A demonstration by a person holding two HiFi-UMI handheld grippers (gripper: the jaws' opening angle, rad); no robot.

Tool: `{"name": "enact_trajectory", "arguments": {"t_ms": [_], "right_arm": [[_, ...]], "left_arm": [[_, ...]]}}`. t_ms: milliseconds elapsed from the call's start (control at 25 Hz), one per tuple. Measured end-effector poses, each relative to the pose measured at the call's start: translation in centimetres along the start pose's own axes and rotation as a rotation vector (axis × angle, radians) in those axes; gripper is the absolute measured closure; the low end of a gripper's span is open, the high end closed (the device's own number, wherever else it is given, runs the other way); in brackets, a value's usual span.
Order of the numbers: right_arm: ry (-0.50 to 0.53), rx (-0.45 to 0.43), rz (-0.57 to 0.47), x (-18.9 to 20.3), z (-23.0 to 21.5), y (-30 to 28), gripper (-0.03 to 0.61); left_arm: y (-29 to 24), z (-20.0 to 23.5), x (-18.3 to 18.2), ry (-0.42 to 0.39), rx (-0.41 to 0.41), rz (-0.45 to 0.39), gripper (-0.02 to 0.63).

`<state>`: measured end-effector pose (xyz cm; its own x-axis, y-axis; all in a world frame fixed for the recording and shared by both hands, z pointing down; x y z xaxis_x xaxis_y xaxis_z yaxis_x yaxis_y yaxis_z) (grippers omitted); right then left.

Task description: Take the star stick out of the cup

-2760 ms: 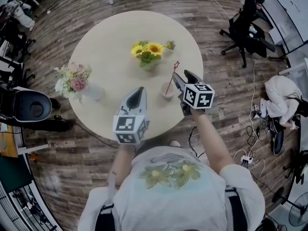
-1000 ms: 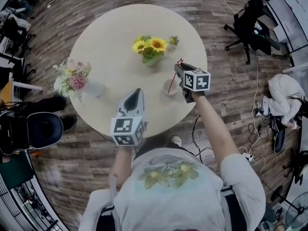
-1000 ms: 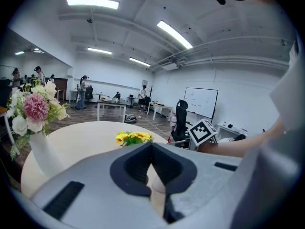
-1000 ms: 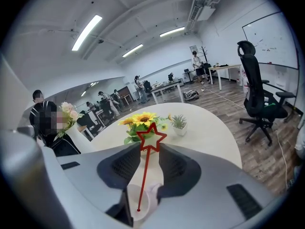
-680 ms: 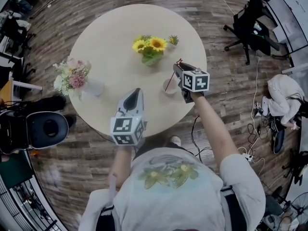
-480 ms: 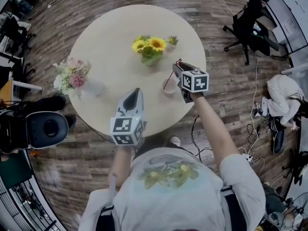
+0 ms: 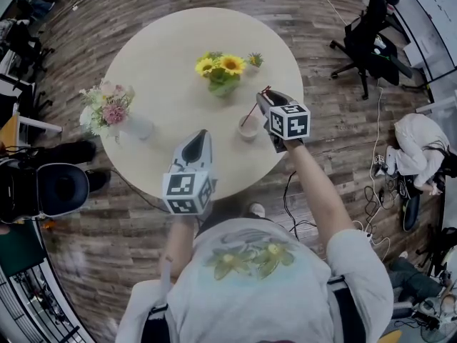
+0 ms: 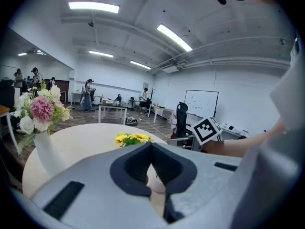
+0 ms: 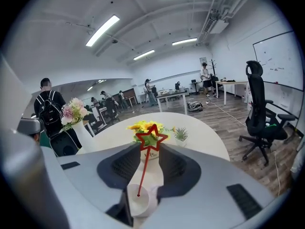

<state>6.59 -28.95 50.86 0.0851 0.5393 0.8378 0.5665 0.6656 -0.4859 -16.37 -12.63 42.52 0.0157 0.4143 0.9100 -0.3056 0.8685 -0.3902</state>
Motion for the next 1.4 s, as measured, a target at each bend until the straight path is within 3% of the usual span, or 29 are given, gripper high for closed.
{"name": "enact_trajectory", "arguments": {"t_ms": [1400], "right_arm": [[0.104,-0.050,-0.151,-1.8,2.9,9.0,0.446]], "left_arm": [[3.0,-3.6,-0.1,-0.026,-0.001,-0.053,0.612]]}}
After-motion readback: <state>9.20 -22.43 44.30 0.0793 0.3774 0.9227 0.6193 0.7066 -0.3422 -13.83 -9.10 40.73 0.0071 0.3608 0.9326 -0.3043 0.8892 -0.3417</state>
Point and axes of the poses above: the fingertips, and each gripper's own axes: y backward along the fingers, z to its left, x out of its underside, the point moved 9 cm from there along y, backward along the fingers, and after that the axes turned 1 degree about -x, right-handed, at the moved point
